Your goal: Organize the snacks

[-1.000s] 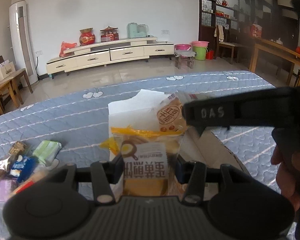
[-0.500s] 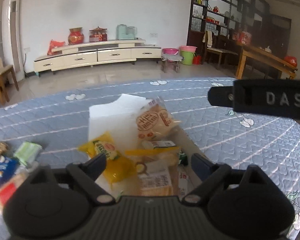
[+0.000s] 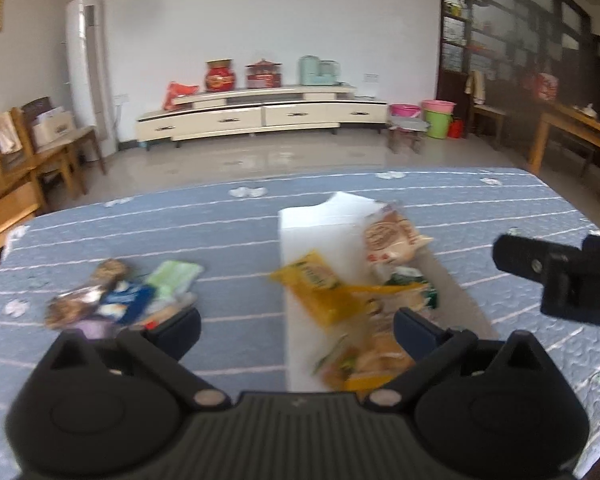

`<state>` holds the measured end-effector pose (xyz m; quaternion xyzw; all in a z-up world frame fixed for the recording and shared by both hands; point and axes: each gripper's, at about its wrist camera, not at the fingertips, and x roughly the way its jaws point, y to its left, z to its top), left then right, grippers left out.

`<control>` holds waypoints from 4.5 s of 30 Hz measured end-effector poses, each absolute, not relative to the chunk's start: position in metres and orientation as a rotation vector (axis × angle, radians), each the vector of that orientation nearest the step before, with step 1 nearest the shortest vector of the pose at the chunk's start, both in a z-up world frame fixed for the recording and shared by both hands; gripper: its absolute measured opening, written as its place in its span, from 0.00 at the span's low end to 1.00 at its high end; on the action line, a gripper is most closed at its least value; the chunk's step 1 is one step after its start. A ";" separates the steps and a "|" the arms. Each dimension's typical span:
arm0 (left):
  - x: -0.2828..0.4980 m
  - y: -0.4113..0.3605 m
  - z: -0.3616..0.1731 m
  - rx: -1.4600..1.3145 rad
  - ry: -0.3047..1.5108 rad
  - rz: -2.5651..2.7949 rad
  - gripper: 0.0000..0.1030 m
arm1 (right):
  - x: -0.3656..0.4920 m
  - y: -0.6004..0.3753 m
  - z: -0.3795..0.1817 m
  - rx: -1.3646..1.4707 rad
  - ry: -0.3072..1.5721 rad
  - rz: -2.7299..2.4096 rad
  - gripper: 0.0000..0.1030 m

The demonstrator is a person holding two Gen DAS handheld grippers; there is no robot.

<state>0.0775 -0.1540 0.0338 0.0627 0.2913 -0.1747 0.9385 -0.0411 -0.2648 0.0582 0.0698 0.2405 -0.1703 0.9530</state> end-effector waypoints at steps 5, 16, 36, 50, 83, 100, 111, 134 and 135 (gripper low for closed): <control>0.070 -0.124 0.037 0.111 0.596 -0.303 0.99 | -0.041 -0.250 0.056 0.133 0.501 -0.310 1.00; 0.063 -0.069 0.037 0.063 0.597 -0.214 0.99 | -0.032 -0.221 0.054 0.099 0.525 -0.213 1.00; 0.089 0.014 0.008 0.087 0.584 -0.065 0.99 | -0.009 -0.189 0.036 0.027 0.580 -0.066 1.00; 0.217 0.007 -0.033 0.397 0.581 -0.153 0.99 | 0.020 -0.188 0.001 0.046 0.640 -0.058 1.00; 0.186 0.084 -0.012 0.037 0.640 -0.054 0.38 | 0.144 -0.140 -0.041 0.284 0.795 -0.016 1.00; 0.137 0.087 -0.015 -0.043 0.639 -0.020 0.38 | 0.173 -0.118 -0.060 0.284 0.847 -0.064 0.43; 0.097 0.066 0.004 -0.039 0.623 -0.039 0.38 | 0.062 -0.145 -0.012 0.100 0.702 -0.028 0.43; 0.007 0.038 0.050 -0.007 0.535 -0.093 0.38 | -0.083 -0.165 0.055 0.026 0.535 -0.039 0.43; 0.005 0.037 0.051 -0.007 0.532 -0.097 0.38 | -0.086 -0.166 0.056 0.026 0.531 -0.040 0.43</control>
